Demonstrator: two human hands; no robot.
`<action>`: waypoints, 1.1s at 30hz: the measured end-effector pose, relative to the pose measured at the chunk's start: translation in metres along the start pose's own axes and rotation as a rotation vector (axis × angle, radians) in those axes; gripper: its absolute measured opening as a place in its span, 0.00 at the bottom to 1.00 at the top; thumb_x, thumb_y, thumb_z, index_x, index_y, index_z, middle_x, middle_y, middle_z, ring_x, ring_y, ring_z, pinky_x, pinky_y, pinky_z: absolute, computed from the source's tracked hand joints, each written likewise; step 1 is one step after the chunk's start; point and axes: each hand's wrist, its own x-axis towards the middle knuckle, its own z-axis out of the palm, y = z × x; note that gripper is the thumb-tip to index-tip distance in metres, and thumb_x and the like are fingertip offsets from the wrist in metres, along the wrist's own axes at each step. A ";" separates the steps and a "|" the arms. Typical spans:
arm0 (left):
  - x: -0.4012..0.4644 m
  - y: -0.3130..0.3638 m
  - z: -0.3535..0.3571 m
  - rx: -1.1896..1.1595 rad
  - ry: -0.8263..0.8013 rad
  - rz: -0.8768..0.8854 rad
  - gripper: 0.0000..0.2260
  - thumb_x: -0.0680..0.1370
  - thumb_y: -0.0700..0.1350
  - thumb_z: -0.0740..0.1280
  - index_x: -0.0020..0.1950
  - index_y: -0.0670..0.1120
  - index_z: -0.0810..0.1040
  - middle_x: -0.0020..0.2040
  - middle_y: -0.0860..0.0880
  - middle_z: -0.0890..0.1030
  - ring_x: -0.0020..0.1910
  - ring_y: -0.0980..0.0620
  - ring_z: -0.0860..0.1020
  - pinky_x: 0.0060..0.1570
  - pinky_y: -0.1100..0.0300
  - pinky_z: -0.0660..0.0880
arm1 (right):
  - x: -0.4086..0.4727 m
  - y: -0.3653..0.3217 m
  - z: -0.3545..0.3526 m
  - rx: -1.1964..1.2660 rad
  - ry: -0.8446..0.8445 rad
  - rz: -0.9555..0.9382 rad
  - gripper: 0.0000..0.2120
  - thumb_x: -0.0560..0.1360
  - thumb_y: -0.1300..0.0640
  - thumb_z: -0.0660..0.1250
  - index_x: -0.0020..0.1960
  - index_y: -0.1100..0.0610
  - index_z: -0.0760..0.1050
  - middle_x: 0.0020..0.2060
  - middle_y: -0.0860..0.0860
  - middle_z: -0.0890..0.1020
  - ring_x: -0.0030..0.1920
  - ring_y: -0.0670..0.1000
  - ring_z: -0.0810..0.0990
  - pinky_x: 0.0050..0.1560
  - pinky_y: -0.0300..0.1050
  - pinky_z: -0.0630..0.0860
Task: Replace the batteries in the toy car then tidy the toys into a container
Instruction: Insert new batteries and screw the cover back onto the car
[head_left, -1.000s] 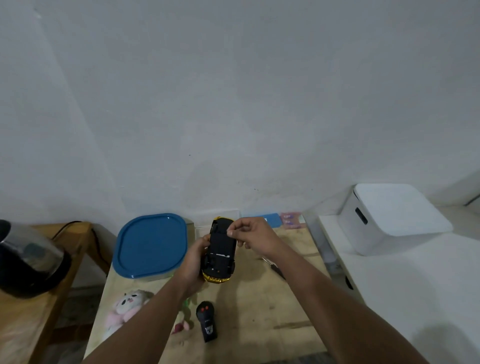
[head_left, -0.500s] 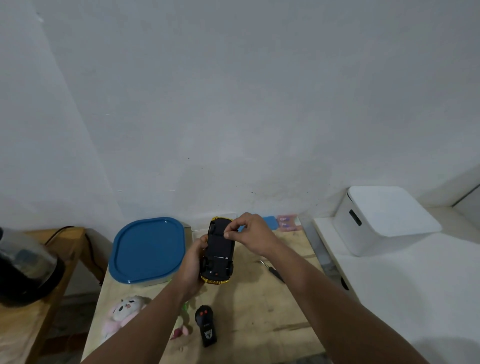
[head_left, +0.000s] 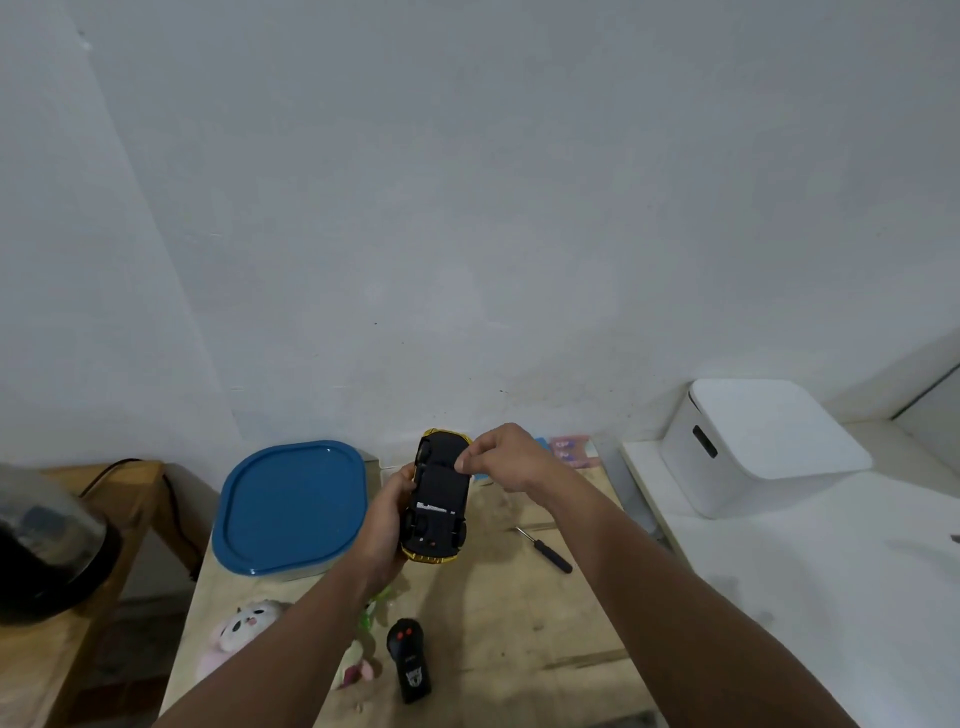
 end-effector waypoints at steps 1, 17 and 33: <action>-0.001 0.001 0.001 0.000 -0.003 -0.003 0.21 0.84 0.51 0.55 0.70 0.42 0.76 0.64 0.29 0.79 0.53 0.36 0.81 0.47 0.48 0.82 | -0.001 -0.002 -0.002 -0.020 -0.015 0.022 0.03 0.76 0.59 0.72 0.44 0.56 0.85 0.43 0.47 0.85 0.42 0.42 0.78 0.37 0.35 0.70; -0.008 0.011 0.013 0.002 -0.014 0.021 0.20 0.84 0.47 0.54 0.70 0.40 0.75 0.53 0.37 0.84 0.50 0.37 0.81 0.46 0.49 0.82 | -0.003 -0.013 -0.012 -0.088 -0.067 0.040 0.04 0.77 0.57 0.72 0.45 0.54 0.84 0.45 0.47 0.83 0.39 0.42 0.73 0.34 0.36 0.66; -0.009 0.006 0.012 0.029 0.021 0.019 0.20 0.85 0.50 0.54 0.70 0.43 0.76 0.54 0.38 0.84 0.51 0.36 0.82 0.50 0.46 0.81 | 0.003 0.000 -0.002 -0.024 -0.056 0.017 0.03 0.76 0.59 0.73 0.47 0.58 0.86 0.45 0.48 0.86 0.50 0.46 0.81 0.47 0.39 0.73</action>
